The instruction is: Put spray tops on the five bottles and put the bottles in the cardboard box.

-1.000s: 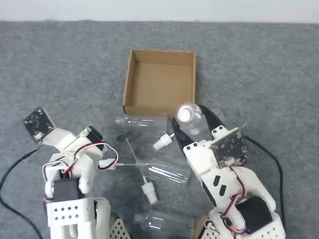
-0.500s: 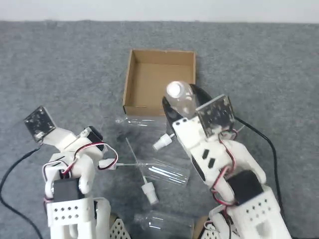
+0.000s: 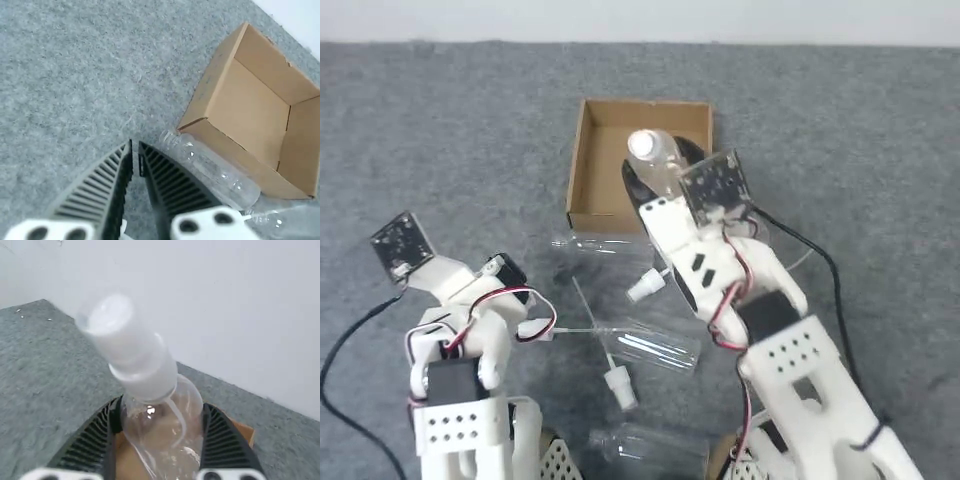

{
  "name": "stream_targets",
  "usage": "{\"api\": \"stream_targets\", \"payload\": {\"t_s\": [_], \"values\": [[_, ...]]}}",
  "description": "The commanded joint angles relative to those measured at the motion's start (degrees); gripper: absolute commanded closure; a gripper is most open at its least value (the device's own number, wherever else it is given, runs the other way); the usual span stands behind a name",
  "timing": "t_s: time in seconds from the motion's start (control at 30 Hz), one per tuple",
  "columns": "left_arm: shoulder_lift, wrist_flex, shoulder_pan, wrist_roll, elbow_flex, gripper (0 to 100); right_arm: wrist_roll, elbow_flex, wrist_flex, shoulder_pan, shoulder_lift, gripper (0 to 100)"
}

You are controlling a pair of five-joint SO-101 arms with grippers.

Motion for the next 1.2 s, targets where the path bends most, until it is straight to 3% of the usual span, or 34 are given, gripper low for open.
{"api": "stream_targets", "payload": {"t_s": [0.0, 0.33, 0.8, 1.0, 1.17], "values": [[-0.9, -0.1, -0.2, -0.6, -0.1, 99, 0.5, -8.3, -2.9, 0.4, 4.1, 94.0], [-0.9, -0.1, -0.3, -0.6, -0.1, 99, 0.4, -23.1, -3.6, 0.3, 23.0, 93.5], [-0.9, -0.1, -0.3, -0.6, -0.1, 99, 0.1, -31.6, -17.4, 0.3, 41.2, 93.5], [-0.9, -0.1, -0.3, -0.6, -0.1, 99, -9.0, -31.6, -24.3, 0.5, 45.3, 93.5], [-0.9, -0.1, -0.3, -0.6, -0.1, 99, -9.8, -34.5, -27.2, 0.5, 50.7, 93.5]]}}
